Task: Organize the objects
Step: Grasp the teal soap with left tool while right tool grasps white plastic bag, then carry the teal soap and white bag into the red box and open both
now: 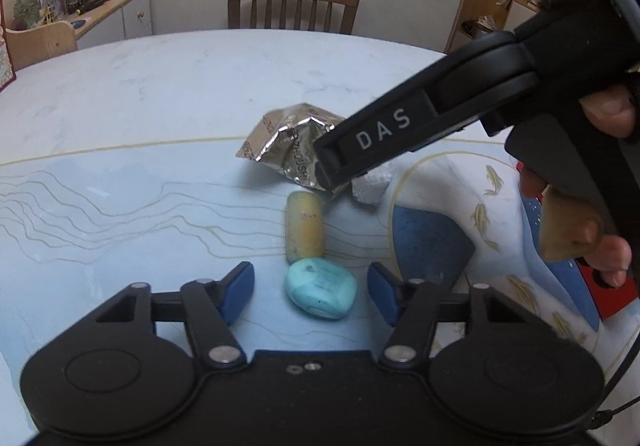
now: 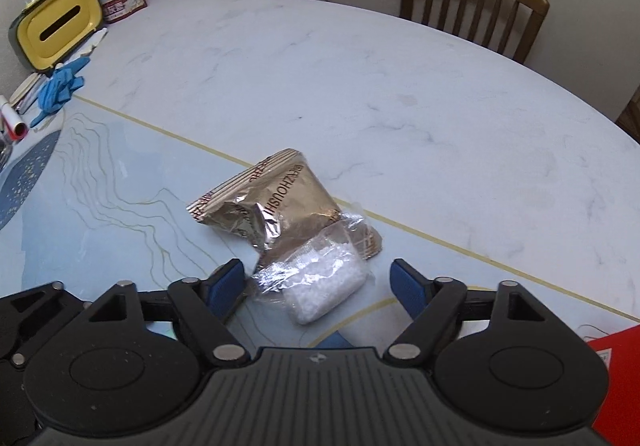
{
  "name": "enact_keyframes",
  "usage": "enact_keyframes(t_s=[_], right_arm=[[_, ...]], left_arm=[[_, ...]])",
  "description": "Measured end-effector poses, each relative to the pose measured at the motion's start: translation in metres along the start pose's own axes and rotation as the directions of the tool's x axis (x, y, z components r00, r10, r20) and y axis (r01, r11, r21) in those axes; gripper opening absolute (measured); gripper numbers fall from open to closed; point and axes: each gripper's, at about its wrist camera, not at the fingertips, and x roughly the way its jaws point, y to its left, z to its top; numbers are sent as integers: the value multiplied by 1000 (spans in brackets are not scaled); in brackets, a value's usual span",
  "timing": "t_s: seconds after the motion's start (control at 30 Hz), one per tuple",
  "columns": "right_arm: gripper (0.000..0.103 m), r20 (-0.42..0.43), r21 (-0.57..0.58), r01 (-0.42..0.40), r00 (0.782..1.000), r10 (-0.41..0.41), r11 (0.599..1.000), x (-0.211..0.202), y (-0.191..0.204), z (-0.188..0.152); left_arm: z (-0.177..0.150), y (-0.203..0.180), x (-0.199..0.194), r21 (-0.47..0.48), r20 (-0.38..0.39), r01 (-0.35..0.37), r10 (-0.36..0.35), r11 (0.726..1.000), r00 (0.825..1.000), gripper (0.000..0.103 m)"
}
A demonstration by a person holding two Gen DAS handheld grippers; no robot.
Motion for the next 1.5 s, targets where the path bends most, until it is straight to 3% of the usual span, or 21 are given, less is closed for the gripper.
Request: enact_keyframes(t_s=[0.1,0.33,0.67,1.0,1.5], right_arm=[[68,0,-8,-15,1000,15,1000,1,1,-1],[50,-3,-14,-23,1000,23,1000,-2,1,-4],[24,10,-4,-10,1000,10,1000,-18,-1,-17],[21,28,77,-14,1000,12,997,-53,-16,-43],[21,102,149,-38,994,23,988,-157,-55,-93]], left_arm=[[-2,-2,-1,19,7,-4,4,1000,1000,57],[-2,-3,-4,31,3,8,-8,1000,1000,38],[-5,-6,-7,37,-21,31,-30,999,999,37],[-6,-18,-25,36,-22,42,-41,998,999,37],[24,-73,-80,68,21,127,-128,990,992,37]])
